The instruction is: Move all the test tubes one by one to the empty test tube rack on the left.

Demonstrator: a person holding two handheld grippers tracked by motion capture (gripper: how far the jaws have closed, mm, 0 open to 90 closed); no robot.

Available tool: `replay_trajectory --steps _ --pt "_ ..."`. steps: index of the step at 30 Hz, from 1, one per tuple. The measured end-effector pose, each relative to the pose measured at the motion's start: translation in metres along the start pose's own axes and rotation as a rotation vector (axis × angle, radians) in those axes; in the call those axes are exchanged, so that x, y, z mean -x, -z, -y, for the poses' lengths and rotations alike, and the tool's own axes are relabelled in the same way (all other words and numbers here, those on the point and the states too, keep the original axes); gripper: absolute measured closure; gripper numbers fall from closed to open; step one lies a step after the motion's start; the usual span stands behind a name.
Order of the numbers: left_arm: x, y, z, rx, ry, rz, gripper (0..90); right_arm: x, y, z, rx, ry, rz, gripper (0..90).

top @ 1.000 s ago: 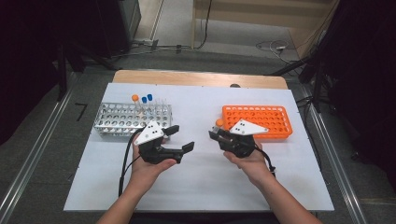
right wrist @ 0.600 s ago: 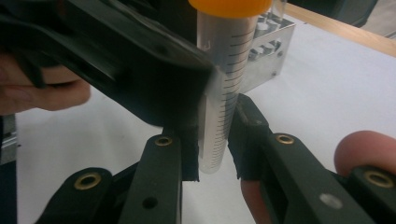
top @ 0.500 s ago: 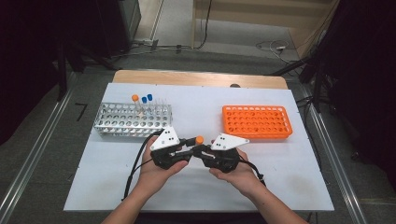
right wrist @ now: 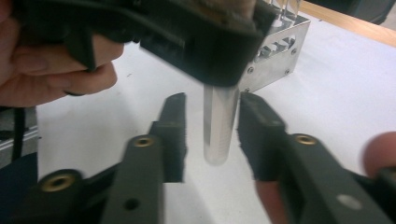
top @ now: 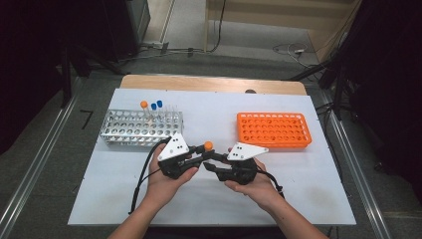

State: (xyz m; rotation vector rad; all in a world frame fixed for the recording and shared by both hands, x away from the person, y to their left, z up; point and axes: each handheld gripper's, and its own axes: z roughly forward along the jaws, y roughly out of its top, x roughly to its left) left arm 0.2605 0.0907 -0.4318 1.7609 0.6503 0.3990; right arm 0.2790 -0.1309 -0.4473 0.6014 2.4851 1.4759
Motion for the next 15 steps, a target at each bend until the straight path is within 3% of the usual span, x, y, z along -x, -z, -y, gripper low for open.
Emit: replay_trajectory --steps 5,10,15 --pt "-0.012 0.015 0.000 0.019 0.016 -0.044 74.6 0.007 0.014 0.004 0.045 -0.001 0.000 31.5" --pt "-0.030 0.034 0.000 0.047 0.036 -0.105 74.6 0.020 0.036 0.017 0.061 -0.031 0.049 7.5" --pt "-0.051 0.054 0.001 0.062 0.046 -0.182 74.6 0.033 0.060 0.039 0.059 -0.044 0.101 0.5"
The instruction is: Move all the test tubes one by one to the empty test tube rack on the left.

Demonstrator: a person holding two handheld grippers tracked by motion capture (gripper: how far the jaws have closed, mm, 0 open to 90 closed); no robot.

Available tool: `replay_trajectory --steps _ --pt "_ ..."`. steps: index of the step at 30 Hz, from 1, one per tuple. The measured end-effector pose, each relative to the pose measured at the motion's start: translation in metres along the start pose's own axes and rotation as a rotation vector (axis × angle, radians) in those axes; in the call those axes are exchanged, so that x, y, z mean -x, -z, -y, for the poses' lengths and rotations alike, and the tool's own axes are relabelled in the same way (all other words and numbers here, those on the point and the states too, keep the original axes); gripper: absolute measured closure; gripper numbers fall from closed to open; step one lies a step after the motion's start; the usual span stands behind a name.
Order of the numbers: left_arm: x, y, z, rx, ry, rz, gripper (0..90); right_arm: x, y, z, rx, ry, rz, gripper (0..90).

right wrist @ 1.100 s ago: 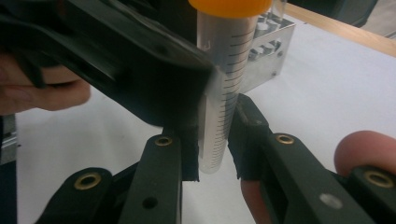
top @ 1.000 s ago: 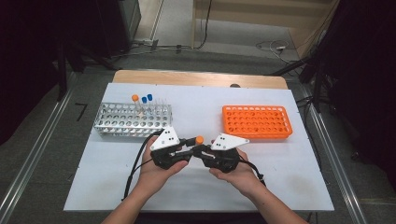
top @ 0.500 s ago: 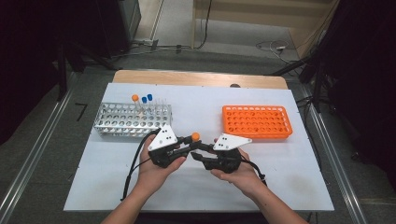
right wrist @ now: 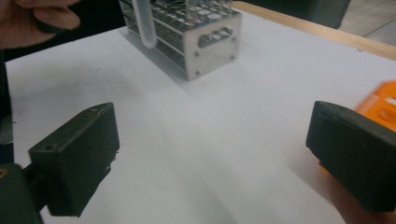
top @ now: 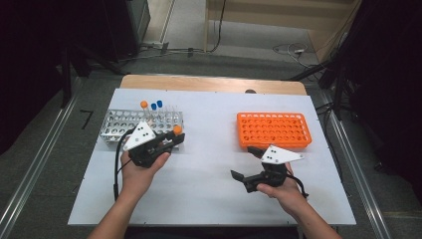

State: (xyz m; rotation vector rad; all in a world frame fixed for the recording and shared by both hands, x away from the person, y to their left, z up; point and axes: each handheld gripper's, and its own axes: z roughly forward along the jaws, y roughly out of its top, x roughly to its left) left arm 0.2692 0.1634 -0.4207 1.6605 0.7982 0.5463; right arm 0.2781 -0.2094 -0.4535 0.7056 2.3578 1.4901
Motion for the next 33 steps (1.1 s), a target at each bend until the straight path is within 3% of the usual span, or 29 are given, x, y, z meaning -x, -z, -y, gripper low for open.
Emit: replay_trajectory --steps 6,11,19,29,33 --pt "-0.028 0.016 -0.003 0.010 0.003 -0.073 74.6 0.018 0.027 0.018 0.006 -0.023 0.058 0.5" --pt "-0.054 0.028 -0.005 0.035 0.032 -0.142 74.6 0.031 0.048 0.029 0.024 -0.050 0.099 0.5" --pt "-0.086 0.037 -0.009 0.046 0.054 -0.245 74.6 0.044 0.068 0.044 0.009 -0.069 0.151 0.4" --pt "-0.117 0.019 -0.008 0.055 0.089 -0.362 74.6 0.055 0.070 0.054 -0.002 -0.100 0.177 0.4" --pt "-0.127 0.009 -0.003 0.061 0.123 -0.403 74.5 0.056 0.070 0.055 -0.002 -0.101 0.179 0.4"
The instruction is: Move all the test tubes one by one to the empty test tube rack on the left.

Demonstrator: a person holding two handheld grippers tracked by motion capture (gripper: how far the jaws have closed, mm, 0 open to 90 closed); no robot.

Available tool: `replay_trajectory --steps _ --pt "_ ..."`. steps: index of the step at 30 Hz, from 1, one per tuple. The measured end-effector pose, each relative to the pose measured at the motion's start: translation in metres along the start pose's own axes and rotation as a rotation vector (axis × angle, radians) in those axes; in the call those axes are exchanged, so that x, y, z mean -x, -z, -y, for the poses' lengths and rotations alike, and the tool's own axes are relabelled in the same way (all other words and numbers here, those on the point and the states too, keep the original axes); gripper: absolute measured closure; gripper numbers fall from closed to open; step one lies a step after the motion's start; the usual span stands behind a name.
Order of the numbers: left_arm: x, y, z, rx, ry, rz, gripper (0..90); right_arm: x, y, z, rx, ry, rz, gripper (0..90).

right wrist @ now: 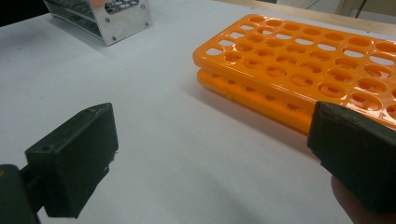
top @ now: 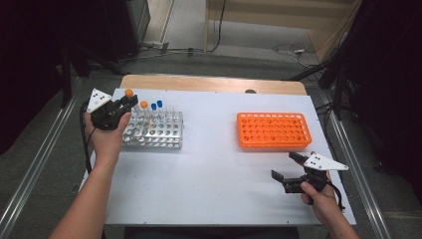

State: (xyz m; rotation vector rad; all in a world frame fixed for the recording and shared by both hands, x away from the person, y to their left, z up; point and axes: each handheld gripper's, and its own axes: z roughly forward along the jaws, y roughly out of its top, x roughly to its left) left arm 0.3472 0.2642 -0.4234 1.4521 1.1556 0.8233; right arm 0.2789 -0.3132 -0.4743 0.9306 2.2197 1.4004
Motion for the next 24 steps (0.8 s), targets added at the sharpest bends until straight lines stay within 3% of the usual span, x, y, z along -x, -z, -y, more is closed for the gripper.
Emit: replay_trajectory --steps 6,11,24 --pt "-0.003 -0.012 0.007 -0.013 0.016 -0.029 74.5 0.004 0.000 0.002 0.001 -0.013 0.005 0.5" --pt "-0.001 -0.018 0.011 -0.047 -0.001 -0.038 74.4 0.004 0.001 0.002 0.006 -0.017 0.006 0.5" --pt "0.000 -0.019 0.018 -0.136 -0.005 -0.044 70.6 0.005 0.002 0.002 0.014 -0.026 0.000 0.5"
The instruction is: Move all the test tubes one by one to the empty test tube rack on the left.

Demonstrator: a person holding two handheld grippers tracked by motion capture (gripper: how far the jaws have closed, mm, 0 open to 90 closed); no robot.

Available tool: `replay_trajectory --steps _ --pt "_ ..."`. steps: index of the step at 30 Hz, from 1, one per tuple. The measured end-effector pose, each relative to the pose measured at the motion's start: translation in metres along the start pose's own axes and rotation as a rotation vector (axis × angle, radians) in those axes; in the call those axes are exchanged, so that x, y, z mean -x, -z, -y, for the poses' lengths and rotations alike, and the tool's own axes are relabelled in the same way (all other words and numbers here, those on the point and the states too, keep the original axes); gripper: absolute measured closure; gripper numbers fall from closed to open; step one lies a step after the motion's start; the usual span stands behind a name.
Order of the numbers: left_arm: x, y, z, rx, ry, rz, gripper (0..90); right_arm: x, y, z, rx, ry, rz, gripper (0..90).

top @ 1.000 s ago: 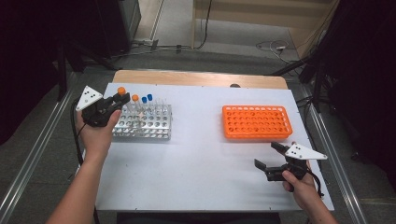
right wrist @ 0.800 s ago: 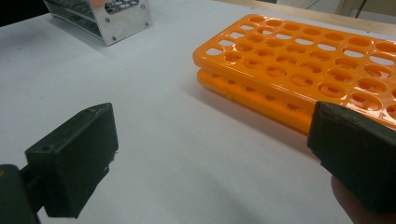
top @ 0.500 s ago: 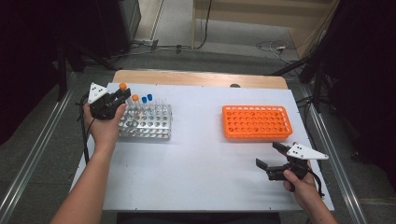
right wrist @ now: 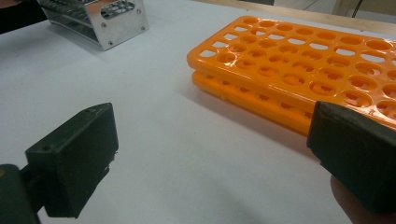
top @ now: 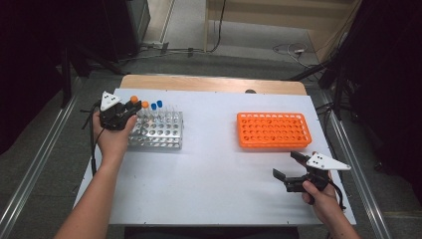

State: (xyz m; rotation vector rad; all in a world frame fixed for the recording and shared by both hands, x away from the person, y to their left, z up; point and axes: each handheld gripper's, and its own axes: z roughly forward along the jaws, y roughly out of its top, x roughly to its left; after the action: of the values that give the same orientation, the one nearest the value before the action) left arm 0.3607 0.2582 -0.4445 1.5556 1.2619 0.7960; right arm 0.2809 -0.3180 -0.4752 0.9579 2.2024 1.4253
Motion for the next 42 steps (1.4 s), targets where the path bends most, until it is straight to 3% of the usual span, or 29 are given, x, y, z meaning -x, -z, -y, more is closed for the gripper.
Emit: replay_trajectory --steps 8,12,20,29,42 --pt "0.002 0.008 -0.002 -0.011 0.061 -0.012 40.8 0.000 -0.001 0.000 -0.001 0.004 0.002 0.5" --pt "0.006 0.017 -0.003 0.000 0.067 0.029 19.8 0.001 0.000 0.000 0.000 0.003 0.005 0.5" --pt "0.025 0.042 0.001 0.031 0.034 0.142 1.6 0.002 0.000 0.000 0.001 -0.002 0.007 0.5" --pt "0.046 0.068 0.008 0.069 0.025 0.237 0.0 0.002 0.000 0.000 0.003 0.000 0.011 0.5" --pt "0.082 0.086 0.021 0.078 -0.004 0.320 0.0 0.002 0.000 0.000 0.003 0.004 0.013 0.5"
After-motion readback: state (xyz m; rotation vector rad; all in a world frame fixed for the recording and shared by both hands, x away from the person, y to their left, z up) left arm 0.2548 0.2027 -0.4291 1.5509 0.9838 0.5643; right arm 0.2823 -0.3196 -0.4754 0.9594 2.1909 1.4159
